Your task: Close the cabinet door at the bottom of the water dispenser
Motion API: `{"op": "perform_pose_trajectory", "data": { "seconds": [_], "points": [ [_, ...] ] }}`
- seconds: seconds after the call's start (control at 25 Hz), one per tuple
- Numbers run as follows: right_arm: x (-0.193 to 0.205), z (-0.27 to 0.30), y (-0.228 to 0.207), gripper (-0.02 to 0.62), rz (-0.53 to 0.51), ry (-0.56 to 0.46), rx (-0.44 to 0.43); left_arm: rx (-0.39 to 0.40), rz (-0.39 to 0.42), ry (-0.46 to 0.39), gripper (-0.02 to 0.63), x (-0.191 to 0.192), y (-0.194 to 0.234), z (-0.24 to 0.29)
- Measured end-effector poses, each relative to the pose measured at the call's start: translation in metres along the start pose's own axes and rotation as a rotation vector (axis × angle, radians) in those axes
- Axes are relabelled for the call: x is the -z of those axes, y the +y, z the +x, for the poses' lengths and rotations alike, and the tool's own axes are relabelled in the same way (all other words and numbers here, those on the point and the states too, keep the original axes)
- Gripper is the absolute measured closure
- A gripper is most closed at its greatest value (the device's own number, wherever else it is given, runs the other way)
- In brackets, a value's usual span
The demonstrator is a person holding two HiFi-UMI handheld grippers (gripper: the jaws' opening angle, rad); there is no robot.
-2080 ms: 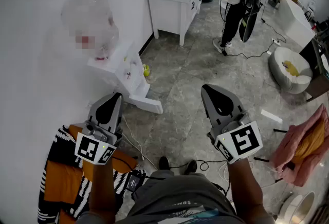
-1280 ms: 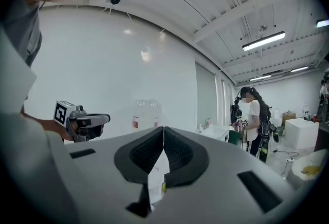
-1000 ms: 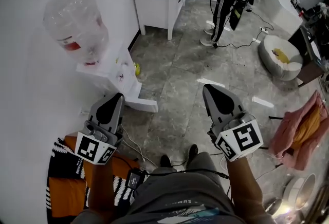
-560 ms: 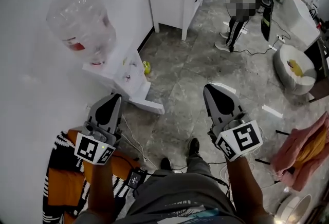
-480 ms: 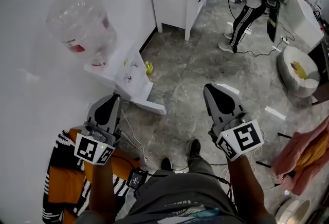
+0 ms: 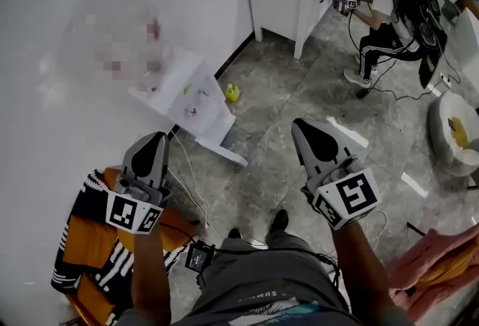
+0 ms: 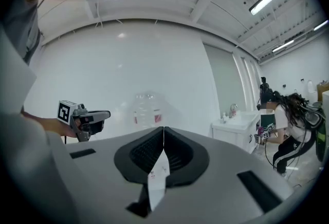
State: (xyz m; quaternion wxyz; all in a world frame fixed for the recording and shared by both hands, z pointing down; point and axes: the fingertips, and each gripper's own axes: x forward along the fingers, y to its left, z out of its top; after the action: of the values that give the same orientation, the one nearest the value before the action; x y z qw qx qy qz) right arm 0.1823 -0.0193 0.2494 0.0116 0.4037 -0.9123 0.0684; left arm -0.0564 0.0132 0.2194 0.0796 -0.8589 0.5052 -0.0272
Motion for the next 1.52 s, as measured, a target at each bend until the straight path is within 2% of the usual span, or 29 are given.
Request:
{"op": "perform_pose_trajectory", "data": {
  "seconds": [0.24, 0.48, 0.88, 1.12, 1.52],
  "points": [
    [0.007, 0.015, -0.017, 0.566, 0.013, 0.012, -0.078, -0.041, -0.003, 0.020, 0.591, 0.002, -0.006, 0.022],
    [0.008, 0.025, -0.016, 0.566, 0.015, 0.020, -0.119, -0.038, 0.011, 0.019, 0.590, -0.004, -0.013, 0.028],
    [0.025, 0.061, 0.003, 0.566, 0.006, 0.092, -0.162, -0.113, 0.006, -0.001, 0.591, -0.002, 0.022, 0.003],
    [0.049, 0.102, 0.014, 0.566, 0.007, 0.134, -0.129, -0.110, -0.040, 0.009, 0.591, 0.031, 0.066, -0.004],
    [0.093, 0.159, 0.018, 0.566, 0.021, 0.172, 0.013, -0.011, -0.091, 0.030, 0.590, 0.080, 0.129, -0.006]
  ]
}}
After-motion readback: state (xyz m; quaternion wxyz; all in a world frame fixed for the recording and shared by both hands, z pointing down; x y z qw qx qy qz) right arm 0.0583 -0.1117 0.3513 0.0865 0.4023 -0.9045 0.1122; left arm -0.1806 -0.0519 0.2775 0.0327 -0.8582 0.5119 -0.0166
